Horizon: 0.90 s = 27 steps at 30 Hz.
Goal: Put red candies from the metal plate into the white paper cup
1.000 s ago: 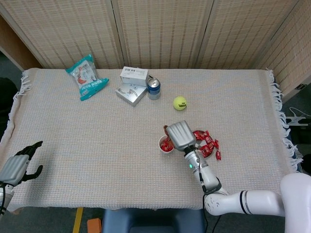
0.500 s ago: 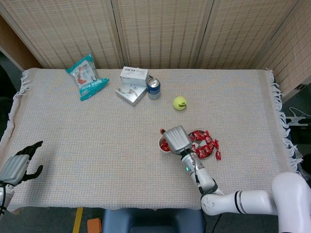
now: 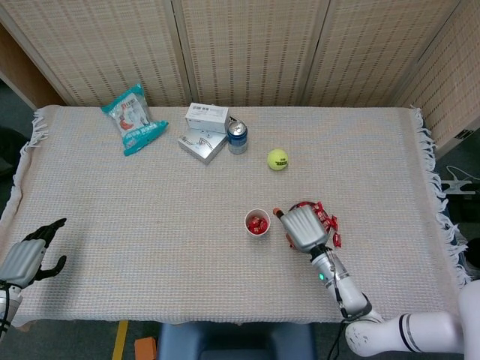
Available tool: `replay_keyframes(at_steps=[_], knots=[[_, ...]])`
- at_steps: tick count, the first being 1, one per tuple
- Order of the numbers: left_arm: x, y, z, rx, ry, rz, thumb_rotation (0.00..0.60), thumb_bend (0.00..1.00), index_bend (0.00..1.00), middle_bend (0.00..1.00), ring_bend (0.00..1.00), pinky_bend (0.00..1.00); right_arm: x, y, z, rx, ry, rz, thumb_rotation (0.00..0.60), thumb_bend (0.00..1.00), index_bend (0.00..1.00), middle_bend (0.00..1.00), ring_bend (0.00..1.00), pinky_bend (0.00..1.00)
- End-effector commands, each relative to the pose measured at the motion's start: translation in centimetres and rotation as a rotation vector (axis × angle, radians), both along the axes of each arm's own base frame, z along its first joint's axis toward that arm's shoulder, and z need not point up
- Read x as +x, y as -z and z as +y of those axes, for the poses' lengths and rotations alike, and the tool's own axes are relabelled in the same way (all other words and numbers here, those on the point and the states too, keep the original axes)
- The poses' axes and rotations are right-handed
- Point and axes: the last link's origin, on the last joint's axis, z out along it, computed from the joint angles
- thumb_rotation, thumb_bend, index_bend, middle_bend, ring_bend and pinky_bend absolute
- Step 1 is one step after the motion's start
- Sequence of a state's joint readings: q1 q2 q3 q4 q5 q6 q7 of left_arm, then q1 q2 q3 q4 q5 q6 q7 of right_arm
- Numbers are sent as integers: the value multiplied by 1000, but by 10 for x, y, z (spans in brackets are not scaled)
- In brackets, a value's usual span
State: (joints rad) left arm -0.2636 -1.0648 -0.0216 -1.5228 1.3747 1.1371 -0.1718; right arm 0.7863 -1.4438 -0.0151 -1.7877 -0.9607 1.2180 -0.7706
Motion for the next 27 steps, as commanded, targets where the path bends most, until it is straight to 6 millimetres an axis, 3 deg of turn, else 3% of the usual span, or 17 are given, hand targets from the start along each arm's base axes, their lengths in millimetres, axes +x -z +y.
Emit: replay_keyframes(at_steps=[1,10,21,27], knots=[[1,2,0,0,0,4,600,447,0,106,109,204,-30,-5,20,42,22,29,600,239,340,848,779,1000],[1,4,1,-3,0,13,600,447,0,106,108,205,-52,17,25,82,31,110,600,239,355,849,779,1000],[2,5,2,-12,5,8,600,447,0,106,109,205,-55,38,16,88,44,132,600,237,390,848,779,1000],[0,3,3,0,0,7,600,446,0,106,109,205,-57,44,12,87,47,140,600,219,463,848,785,1000]])
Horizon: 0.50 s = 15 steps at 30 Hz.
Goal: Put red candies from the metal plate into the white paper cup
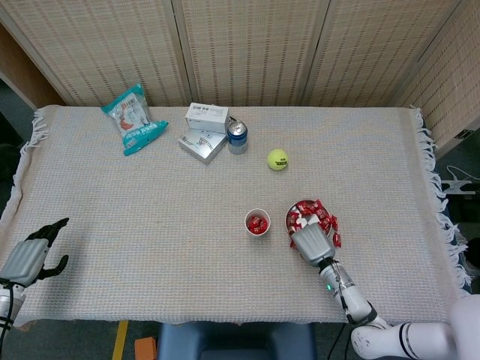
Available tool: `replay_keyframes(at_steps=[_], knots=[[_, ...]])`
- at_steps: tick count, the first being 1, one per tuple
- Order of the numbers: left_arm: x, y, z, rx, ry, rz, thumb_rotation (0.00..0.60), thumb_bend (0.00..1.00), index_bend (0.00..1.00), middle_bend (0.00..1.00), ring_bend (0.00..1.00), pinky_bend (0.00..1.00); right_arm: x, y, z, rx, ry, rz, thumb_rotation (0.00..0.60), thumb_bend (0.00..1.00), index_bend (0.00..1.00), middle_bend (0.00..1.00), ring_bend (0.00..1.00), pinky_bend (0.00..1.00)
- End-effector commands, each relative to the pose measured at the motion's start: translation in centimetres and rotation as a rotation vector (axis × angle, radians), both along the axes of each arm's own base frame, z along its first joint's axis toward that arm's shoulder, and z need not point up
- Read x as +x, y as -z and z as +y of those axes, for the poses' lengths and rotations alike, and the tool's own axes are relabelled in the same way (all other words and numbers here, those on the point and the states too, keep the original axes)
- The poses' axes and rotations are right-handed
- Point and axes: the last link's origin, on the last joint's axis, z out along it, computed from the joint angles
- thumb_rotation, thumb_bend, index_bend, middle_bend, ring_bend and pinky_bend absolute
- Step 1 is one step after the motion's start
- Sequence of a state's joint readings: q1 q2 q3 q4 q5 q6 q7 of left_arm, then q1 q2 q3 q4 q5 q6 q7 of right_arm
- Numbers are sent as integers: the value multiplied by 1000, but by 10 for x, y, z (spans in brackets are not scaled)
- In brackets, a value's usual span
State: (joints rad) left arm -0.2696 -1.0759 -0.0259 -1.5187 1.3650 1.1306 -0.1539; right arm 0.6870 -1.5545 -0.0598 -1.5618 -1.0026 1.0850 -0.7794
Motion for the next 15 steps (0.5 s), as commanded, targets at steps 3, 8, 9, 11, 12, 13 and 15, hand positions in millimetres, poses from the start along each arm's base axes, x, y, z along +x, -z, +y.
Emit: replay_keyframes(at_steps=[3,8,9,11,12,13,15], knots=[[0,0,0,0,-1,-1,600,447,0,106,109,205,0,4,-2,1,-2,-1,600,219,532,848,788,1000],[0,0,0,-3,1,-2,600,447,0,106,108,205,2,6,-2,-4,-5,-16,600,219,593,854,797,1000],[0,0,0,-3,1,-2,600,447,0,106,108,205,3,5,-2,-9,-6,-24,600,218,598,855,799,1000],[0,0,0,-1,2,-3,600,447,0,106,108,205,6,0,-2,-22,-11,-46,600,218,599,856,800,1000],[0,0,0,-1,1,-3,600,447,0,107,108,205,7,-3,-1,-29,-13,-57,600,218,599,856,800,1000],[0,0,0,0,0,-3,600,447,0,106,109,205,10,-8,-1,-37,-16,-78,600,218,599,856,800,1000],[0,0,0,0,0,-3,600,447,0,106,109,205,17,-17,-1,-51,-17,-121,600,219,599,856,800,1000]])
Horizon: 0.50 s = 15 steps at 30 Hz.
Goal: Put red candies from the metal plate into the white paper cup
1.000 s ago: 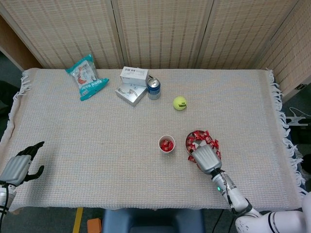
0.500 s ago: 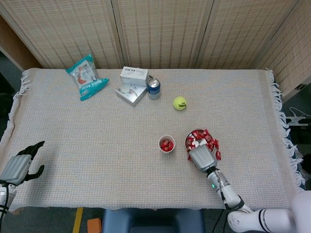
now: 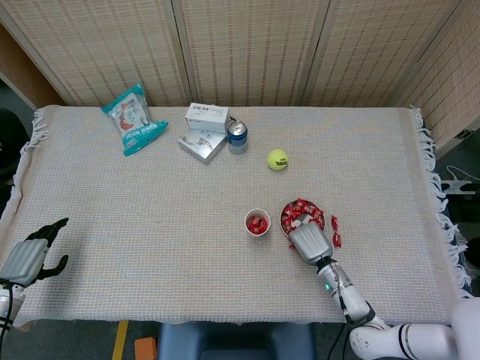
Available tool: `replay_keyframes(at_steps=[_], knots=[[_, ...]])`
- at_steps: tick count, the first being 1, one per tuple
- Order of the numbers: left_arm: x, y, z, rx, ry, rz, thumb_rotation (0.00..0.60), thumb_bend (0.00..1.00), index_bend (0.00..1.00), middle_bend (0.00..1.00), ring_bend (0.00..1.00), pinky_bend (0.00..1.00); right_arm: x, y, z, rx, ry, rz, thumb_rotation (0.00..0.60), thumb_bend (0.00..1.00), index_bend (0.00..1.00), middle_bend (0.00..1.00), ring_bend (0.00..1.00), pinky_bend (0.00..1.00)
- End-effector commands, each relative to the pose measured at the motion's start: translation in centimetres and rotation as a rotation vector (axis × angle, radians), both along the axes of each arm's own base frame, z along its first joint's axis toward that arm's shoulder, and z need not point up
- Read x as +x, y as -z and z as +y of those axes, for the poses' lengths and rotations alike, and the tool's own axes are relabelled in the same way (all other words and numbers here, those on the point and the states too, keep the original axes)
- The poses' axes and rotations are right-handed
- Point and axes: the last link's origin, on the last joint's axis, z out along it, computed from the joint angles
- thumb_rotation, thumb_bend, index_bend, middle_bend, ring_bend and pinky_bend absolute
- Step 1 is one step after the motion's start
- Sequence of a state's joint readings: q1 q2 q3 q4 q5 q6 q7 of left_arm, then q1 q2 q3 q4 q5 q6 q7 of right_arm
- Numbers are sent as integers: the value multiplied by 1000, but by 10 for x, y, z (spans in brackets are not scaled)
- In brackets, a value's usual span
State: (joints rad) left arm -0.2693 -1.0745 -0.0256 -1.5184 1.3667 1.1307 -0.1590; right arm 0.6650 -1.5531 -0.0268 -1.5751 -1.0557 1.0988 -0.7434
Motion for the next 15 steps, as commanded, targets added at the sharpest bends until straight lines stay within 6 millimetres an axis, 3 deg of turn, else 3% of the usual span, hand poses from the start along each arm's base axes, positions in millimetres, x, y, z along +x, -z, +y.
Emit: replay_keyframes(at_steps=[1,10,15], knots=[[0,0,0,0,1,0,600,447,0,106,109,205,13,-19,-2,-33,-4,-90,600,219,598,856,800,1000],[0,-1,0,2,1,-4,600,447,0,106,109,206,70,-53,-9,21,-12,-321,600,218,576,856,800,1000],[0,-1,1,-1,2,-6,600,447,0,106,109,206,94,-46,-23,15,-39,-304,600,218,576,856,800,1000]])
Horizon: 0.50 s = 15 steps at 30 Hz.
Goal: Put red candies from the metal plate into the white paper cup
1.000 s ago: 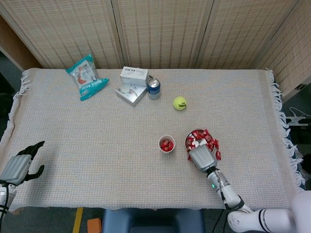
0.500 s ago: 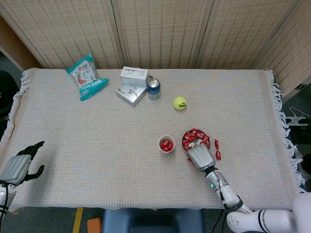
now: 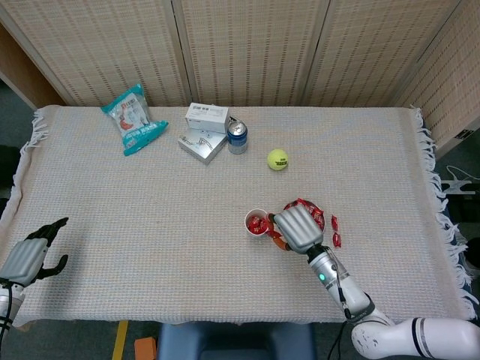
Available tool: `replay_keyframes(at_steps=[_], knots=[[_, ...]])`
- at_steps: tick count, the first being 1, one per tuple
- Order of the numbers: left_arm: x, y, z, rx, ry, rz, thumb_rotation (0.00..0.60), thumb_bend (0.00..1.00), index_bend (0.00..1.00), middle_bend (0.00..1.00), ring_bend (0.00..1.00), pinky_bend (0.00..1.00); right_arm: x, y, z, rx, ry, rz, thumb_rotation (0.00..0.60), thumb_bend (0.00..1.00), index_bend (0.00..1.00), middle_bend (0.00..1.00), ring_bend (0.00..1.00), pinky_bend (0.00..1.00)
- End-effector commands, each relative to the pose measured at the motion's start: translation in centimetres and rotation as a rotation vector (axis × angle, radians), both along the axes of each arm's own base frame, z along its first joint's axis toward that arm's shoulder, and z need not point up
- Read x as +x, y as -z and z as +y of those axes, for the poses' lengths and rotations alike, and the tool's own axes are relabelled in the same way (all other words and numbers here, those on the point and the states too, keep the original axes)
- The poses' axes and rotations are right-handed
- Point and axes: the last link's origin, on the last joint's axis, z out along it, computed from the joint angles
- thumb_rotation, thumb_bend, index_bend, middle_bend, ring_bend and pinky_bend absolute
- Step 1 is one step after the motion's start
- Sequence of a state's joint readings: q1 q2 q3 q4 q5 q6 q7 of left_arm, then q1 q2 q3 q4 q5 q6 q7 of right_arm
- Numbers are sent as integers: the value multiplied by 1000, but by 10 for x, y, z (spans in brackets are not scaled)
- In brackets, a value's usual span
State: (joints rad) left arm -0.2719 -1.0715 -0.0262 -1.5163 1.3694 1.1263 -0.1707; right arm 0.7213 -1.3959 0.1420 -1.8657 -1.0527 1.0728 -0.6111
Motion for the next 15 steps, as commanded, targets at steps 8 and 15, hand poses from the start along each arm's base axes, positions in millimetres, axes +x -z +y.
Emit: replay_keyframes(at_steps=[8,15], knots=[[-1,-2,0,5,-2,-4,600,448,0,106,109,206,30,25,-28,-32,15,80,600,218,575,856,800,1000],[-1,-1,0,-2,-2,-3,600,496,0,108,111,207,31,39,-33,-9,15,128,600,218,516,856,801,1000]])
